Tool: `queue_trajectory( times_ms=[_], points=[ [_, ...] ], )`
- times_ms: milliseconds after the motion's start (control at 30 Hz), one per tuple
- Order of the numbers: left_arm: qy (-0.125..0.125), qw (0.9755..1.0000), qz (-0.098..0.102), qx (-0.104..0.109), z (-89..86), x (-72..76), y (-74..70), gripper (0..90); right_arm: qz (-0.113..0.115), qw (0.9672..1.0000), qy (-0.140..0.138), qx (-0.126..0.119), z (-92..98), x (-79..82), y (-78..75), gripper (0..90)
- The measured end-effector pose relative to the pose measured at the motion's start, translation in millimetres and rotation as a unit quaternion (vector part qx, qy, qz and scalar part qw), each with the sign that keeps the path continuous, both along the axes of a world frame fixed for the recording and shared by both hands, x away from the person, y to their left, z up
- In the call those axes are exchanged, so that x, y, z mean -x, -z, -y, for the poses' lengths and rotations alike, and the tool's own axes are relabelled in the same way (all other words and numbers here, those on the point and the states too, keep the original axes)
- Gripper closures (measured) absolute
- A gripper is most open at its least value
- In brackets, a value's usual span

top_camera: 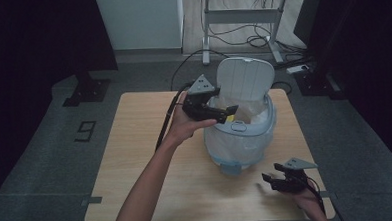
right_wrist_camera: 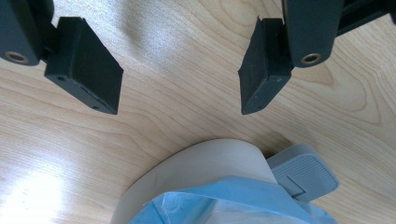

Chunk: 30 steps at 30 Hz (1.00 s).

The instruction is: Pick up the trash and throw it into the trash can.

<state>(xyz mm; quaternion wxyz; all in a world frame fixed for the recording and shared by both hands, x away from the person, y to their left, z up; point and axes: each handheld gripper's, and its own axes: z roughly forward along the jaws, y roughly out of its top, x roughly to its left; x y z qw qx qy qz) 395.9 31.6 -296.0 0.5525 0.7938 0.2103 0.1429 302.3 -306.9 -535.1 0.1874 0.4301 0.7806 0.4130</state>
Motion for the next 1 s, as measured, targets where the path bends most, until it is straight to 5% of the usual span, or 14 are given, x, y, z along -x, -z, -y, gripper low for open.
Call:
queue_trajectory(
  times_ms=[467, 800, 1000],
  points=[
    [-0.032, 0.9993, -0.009, 0.017, -49.9, 22.0, 31.1, 18.4, -0.002, 1.0000, 0.002, 0.002, -0.2, 1.4, 0.1, 29.5],
    [-0.058, 0.9981, -0.022, -0.002, -77.4, 38.1, 71.6, 18.4, -0.003, 1.0000, 0.000, 0.004, -0.9, 0.0, 1.6, 29.5],
    [-0.077, 0.9961, -0.037, -0.023, -88.7, 49.7, 109.1, 18.3, -0.002, 1.0000, 0.002, 0.004, 0.9, 0.6, 1.9, 29.5]
  ],
)
